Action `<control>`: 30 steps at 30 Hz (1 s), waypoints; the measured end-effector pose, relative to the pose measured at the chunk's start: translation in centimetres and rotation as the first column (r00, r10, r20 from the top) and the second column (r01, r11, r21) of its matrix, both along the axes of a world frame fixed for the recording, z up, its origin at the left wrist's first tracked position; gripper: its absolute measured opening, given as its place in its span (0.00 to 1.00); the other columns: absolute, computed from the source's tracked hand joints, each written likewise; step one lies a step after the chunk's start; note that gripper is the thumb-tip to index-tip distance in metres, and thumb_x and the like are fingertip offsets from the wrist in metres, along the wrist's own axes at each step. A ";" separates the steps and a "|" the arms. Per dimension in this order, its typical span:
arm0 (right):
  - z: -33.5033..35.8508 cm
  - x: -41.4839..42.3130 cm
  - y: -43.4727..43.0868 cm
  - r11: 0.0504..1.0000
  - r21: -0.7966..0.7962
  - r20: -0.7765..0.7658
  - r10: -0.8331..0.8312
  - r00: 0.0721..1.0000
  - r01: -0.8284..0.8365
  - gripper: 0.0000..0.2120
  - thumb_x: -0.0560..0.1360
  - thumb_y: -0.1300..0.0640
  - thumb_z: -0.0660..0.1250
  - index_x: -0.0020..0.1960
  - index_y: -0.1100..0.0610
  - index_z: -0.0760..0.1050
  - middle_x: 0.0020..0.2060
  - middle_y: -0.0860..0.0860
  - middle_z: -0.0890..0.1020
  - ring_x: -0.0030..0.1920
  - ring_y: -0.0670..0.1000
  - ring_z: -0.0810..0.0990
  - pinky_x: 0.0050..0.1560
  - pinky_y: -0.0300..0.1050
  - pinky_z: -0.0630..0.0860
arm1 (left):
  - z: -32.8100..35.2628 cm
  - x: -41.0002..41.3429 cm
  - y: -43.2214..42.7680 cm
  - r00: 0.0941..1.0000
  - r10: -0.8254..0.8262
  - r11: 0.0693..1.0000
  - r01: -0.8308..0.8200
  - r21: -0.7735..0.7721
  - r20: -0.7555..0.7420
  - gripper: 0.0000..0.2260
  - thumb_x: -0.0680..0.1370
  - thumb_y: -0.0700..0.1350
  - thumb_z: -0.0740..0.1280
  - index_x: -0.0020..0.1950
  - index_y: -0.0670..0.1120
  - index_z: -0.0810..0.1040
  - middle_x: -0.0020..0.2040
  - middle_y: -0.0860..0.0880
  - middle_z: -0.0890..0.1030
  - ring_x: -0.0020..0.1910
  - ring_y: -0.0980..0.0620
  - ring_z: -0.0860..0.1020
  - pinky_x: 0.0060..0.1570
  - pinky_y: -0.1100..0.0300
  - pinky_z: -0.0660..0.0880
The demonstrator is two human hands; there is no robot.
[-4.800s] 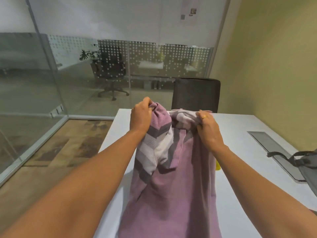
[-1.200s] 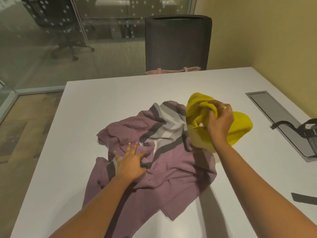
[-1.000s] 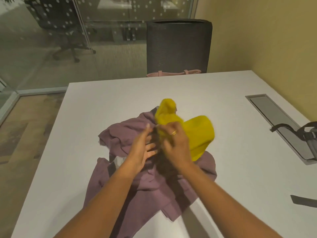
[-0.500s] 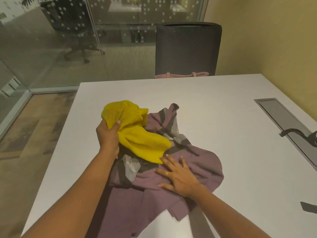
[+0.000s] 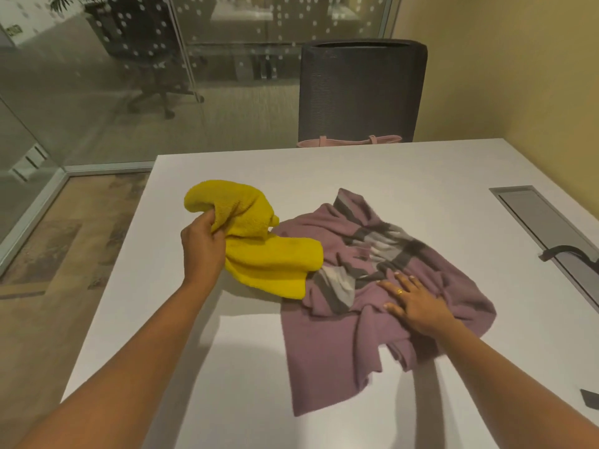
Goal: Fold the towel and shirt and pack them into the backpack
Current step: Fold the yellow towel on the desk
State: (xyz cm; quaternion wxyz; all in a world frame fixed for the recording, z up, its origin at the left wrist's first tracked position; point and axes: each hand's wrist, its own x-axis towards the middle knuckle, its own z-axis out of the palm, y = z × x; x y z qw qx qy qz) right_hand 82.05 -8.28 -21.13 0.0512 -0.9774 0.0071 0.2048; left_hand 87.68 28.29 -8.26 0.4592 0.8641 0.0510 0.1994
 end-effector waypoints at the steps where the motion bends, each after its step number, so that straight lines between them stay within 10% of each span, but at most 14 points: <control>1: -0.6 0.2 -1.3 0.999 -0.003 -0.009 -0.033 0.999 0.033 0.49 0.55 0.19 0.29 0.73 0.35 0.47 0.77 0.47 0.47 0.76 0.53 0.47 0.72 0.62 0.55 | -0.1 0.0 -0.1 1.000 -0.011 0.999 0.010 0.032 0.008 0.11 0.71 0.26 0.57 0.35 0.40 0.66 0.26 0.50 0.62 0.29 0.51 0.61 0.30 0.57 0.57; 7: 1.6 -0.1 -4.8 0.959 -0.075 -0.094 -0.278 0.956 0.272 0.28 0.76 0.35 0.51 0.74 0.39 0.50 0.76 0.51 0.50 0.76 0.56 0.50 0.69 0.68 0.57 | -1.3 -0.2 0.1 0.992 -0.121 0.975 0.125 0.182 -0.035 0.10 0.68 0.32 0.54 0.41 0.35 0.74 0.36 0.39 0.74 0.37 0.45 0.70 0.38 0.55 0.65; 12: 4.3 0.3 1.7 0.969 0.037 0.375 -0.241 0.895 0.245 0.19 0.74 0.53 0.56 0.62 0.56 0.73 0.64 0.57 0.71 0.64 0.59 0.69 0.63 0.62 0.66 | -1.5 -1.6 -1.7 0.930 -0.228 0.908 0.309 0.282 -0.287 0.22 0.69 0.44 0.50 0.55 0.43 0.78 0.50 0.43 0.79 0.51 0.41 0.77 0.47 0.57 0.72; 17: 3.0 0.3 7.5 0.997 0.049 0.214 0.051 0.975 -0.063 0.27 0.77 0.40 0.54 0.74 0.44 0.54 0.76 0.49 0.48 0.75 0.58 0.47 0.69 0.67 0.54 | -1.6 -3.7 -4.8 0.838 -0.322 0.939 0.224 -0.260 -0.440 0.08 0.77 0.48 0.62 0.45 0.52 0.81 0.39 0.57 0.80 0.33 0.64 0.79 0.27 0.73 0.70; 20: 1.8 0.0 7.0 0.991 -0.101 0.075 0.096 0.993 -0.088 0.28 0.77 0.37 0.50 0.74 0.39 0.46 0.76 0.48 0.41 0.75 0.58 0.36 0.67 0.73 0.47 | -4.1 -4.5 -5.5 0.848 -0.373 0.913 0.407 0.014 -0.376 0.12 0.79 0.43 0.59 0.54 0.45 0.81 0.48 0.49 0.83 0.45 0.55 0.82 0.38 0.73 0.74; 23: 1.8 0.0 5.5 0.990 -0.138 0.053 0.035 0.998 -0.028 0.26 0.78 0.37 0.48 0.74 0.38 0.46 0.76 0.48 0.41 0.75 0.58 0.36 0.67 0.74 0.47 | -7.2 -4.4 -5.2 0.728 -0.419 0.592 0.673 0.444 -0.543 0.20 0.79 0.48 0.58 0.71 0.46 0.66 0.70 0.45 0.69 0.68 0.44 0.69 0.60 0.53 0.73; 25: 2.2 0.1 4.1 0.985 -0.170 0.027 -0.029 0.999 0.033 0.26 0.78 0.38 0.48 0.74 0.38 0.47 0.76 0.48 0.41 0.75 0.59 0.37 0.66 0.75 0.48 | -7.9 -5.3 -5.6 0.617 -0.283 0.407 0.771 0.490 -0.734 0.27 0.79 0.54 0.58 0.76 0.52 0.52 0.77 0.51 0.52 0.76 0.48 0.51 0.71 0.46 0.58; 30: 3.8 0.5 2.3 0.928 -0.324 -0.019 -0.201 0.979 0.184 0.23 0.80 0.45 0.50 0.74 0.40 0.51 0.77 0.50 0.44 0.75 0.61 0.39 0.65 0.76 0.46 | -8.8 -6.1 -5.3 0.616 -0.295 0.391 0.776 0.496 -0.731 0.47 0.61 0.76 0.32 0.76 0.56 0.51 0.78 0.54 0.50 0.77 0.51 0.47 0.72 0.46 0.50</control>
